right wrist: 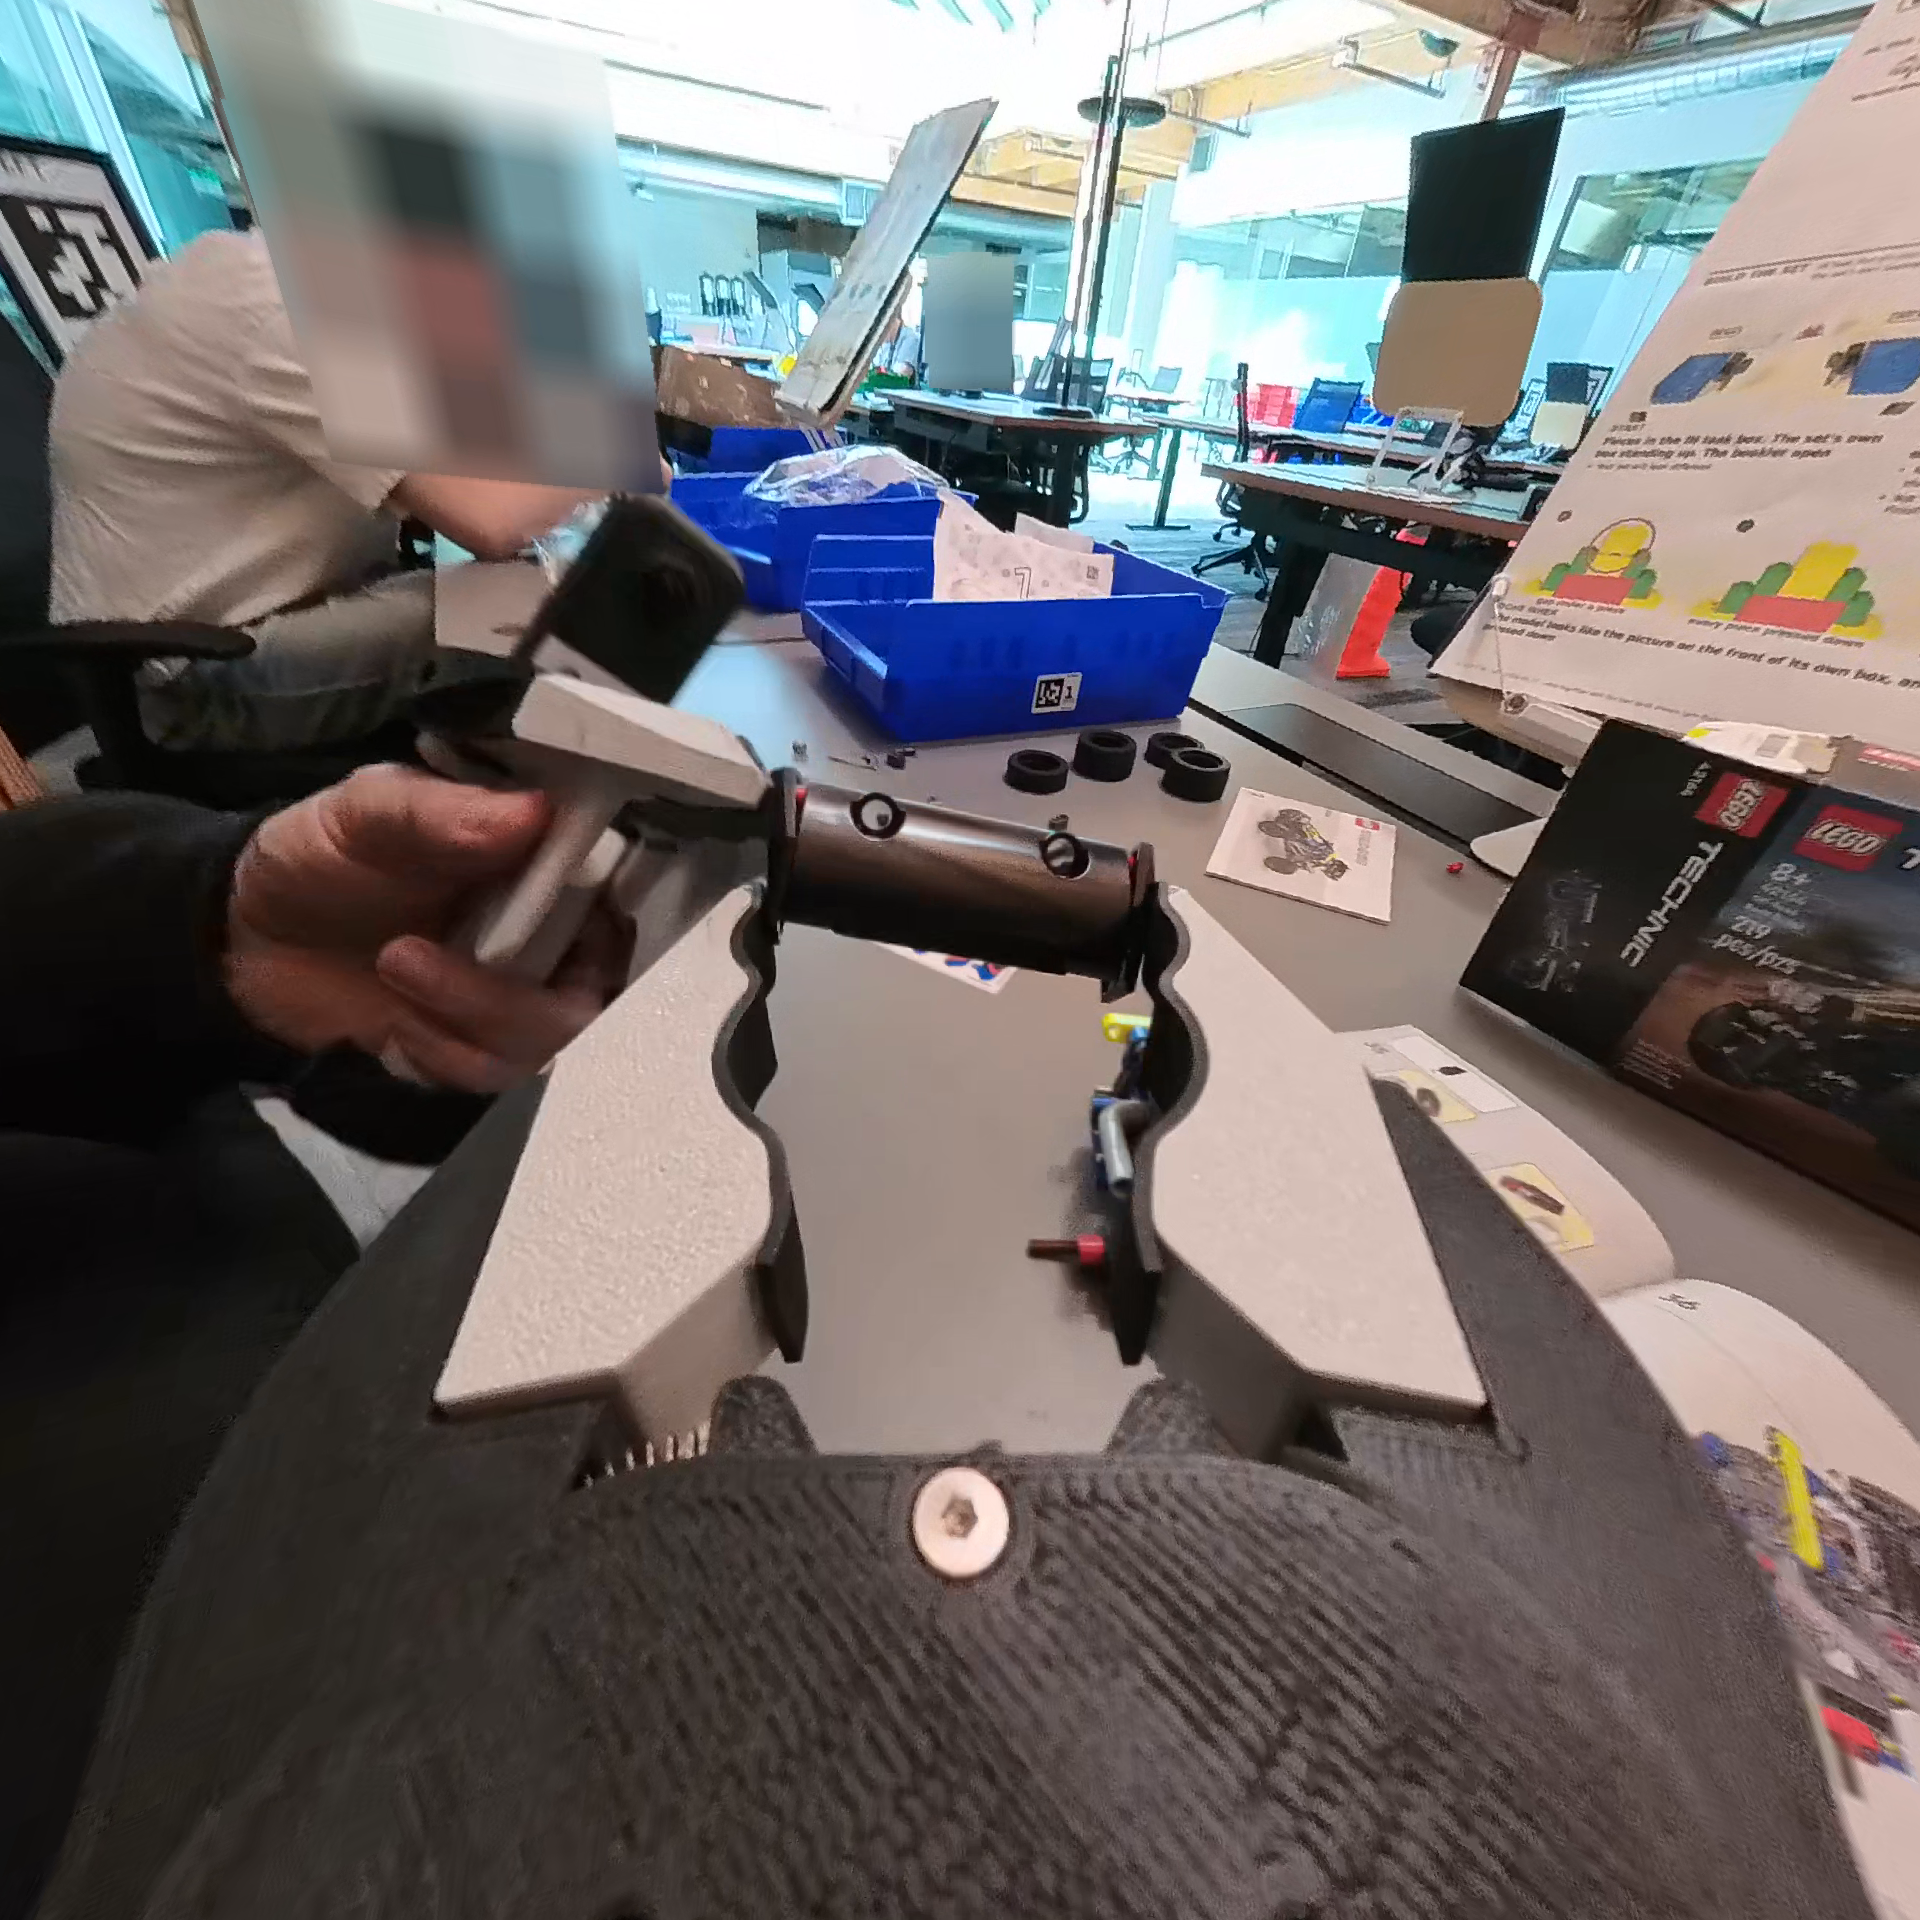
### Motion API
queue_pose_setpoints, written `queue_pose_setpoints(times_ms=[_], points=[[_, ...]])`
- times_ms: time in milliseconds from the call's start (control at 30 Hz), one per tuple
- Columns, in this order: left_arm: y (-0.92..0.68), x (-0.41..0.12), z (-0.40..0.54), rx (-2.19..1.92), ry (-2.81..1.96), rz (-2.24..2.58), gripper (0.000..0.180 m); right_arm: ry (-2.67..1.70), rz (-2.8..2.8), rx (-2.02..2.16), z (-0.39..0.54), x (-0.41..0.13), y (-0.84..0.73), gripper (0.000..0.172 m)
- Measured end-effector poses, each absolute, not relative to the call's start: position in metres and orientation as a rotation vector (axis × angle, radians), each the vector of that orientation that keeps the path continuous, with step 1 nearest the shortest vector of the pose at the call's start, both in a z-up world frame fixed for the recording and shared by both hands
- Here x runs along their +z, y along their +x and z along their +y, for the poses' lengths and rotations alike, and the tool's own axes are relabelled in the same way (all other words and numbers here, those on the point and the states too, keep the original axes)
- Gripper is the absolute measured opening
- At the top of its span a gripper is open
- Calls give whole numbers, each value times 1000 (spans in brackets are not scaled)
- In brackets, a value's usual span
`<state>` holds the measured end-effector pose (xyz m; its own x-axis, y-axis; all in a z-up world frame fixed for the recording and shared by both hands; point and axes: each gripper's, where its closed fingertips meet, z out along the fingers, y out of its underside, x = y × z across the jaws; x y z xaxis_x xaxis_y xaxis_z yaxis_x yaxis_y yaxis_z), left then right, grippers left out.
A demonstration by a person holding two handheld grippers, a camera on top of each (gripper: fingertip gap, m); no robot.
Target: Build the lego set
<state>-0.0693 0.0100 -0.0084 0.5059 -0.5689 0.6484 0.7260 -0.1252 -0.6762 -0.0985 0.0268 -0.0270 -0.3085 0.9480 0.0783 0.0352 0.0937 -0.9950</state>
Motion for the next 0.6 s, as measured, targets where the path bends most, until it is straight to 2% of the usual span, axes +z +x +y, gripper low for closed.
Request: queue_pose_setpoints(times_ms=[267,433,600], points=[[-71,-20,9,-764,-1450,21,2,-1084,-1696,1056,84,-75,-78,69],[-73,-42,11,-623,-1571,92,3,-1139,-1675,1234,105,-79,-54,70],[-71,-55,14,-578,-1625,125,4,-1218,-1543,1238,148,-77,-29,70]])
